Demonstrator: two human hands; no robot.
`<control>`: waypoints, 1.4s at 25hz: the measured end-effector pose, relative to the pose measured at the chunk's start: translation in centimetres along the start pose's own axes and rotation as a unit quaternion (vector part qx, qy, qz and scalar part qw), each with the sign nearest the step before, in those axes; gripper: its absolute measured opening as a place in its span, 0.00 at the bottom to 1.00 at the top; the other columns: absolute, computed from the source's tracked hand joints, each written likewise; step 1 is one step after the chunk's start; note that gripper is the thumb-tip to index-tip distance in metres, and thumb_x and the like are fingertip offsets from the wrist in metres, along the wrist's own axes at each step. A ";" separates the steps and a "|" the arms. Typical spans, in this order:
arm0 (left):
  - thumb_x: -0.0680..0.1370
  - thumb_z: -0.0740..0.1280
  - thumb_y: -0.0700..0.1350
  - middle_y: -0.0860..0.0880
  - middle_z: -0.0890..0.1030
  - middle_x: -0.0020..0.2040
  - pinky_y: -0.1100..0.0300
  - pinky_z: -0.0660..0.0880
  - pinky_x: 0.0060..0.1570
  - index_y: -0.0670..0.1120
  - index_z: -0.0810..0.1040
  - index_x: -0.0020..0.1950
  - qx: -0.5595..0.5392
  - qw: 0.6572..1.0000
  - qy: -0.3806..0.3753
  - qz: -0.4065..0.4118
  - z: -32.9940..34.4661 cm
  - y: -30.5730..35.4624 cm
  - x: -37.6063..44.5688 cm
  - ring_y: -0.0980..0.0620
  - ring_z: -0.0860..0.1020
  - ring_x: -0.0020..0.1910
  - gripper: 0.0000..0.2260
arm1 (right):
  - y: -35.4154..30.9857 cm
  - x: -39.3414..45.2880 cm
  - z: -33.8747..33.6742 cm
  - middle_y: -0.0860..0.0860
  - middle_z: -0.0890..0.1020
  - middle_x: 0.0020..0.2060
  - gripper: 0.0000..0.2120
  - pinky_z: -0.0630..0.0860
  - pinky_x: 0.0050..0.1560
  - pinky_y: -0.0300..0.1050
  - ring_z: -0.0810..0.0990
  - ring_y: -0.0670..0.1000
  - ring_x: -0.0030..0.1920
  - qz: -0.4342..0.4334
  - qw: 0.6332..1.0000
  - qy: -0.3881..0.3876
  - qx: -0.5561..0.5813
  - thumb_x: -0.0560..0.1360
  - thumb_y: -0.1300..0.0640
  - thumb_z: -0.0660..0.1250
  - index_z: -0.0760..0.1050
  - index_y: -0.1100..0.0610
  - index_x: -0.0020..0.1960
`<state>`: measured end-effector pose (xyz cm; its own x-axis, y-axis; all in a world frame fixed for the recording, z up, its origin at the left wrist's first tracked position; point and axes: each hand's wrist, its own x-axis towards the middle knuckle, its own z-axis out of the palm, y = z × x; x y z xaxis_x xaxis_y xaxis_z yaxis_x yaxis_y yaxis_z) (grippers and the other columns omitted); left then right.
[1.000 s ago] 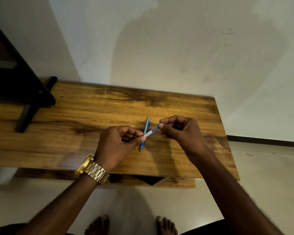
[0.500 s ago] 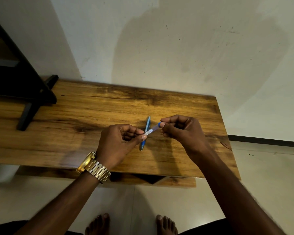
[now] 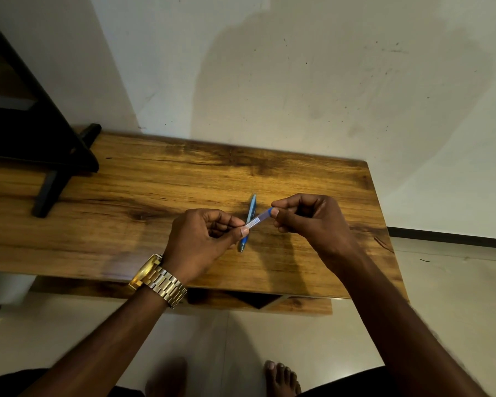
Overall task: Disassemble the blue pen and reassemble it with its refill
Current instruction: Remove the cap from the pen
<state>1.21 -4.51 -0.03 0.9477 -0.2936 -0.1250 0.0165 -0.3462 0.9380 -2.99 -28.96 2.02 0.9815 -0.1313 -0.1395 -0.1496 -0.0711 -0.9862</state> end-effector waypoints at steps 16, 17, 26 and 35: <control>0.72 0.83 0.50 0.54 0.89 0.41 0.52 0.85 0.46 0.53 0.88 0.45 0.023 0.991 0.120 -0.051 -1.1 0.0 0.9 0.54 0.87 0.43 0.06 | 0.0 1.3 1.8 0.47 0.91 0.47 0.09 0.85 0.54 0.41 0.89 0.45 0.48 -0.018 0.981 0.086 -0.171 0.80 0.52 0.76 0.88 0.49 0.60; 0.72 0.83 0.50 0.55 0.88 0.40 0.55 0.83 0.43 0.52 0.88 0.44 0.043 0.987 0.148 -0.052 -1.6 -0.3 1.5 0.56 0.86 0.42 0.06 | 0.2 1.6 2.1 0.45 0.90 0.48 0.11 0.82 0.52 0.33 0.87 0.42 0.48 -0.033 0.961 0.088 -0.259 0.81 0.52 0.76 0.87 0.47 0.63; 0.72 0.82 0.50 0.56 0.83 0.35 0.56 0.81 0.41 0.50 0.86 0.39 0.240 0.953 0.183 -0.002 -2.4 -3.4 3.1 0.58 0.80 0.35 0.08 | 2.4 3.0 7.8 0.53 0.78 0.58 0.16 0.80 0.52 0.45 0.79 0.51 0.54 -0.038 0.892 0.071 -0.445 0.81 0.49 0.74 0.82 0.50 0.67; 0.64 0.59 0.83 0.44 0.66 0.81 0.47 0.68 0.75 0.46 0.59 0.84 0.457 0.885 0.059 0.062 -4.7 0.3 1.7 0.43 0.64 0.79 0.59 | -2.6 3.4 6.0 0.52 0.81 0.45 0.12 0.86 0.49 0.50 0.84 0.52 0.46 0.070 0.989 0.128 0.021 0.85 0.60 0.68 0.79 0.59 0.67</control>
<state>4.32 -0.95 1.52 0.9516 -0.3040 0.0460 -0.3043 -0.9096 0.2828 1.42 -23.30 3.57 0.8883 -0.3829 -0.2538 -0.2722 0.0062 -0.9622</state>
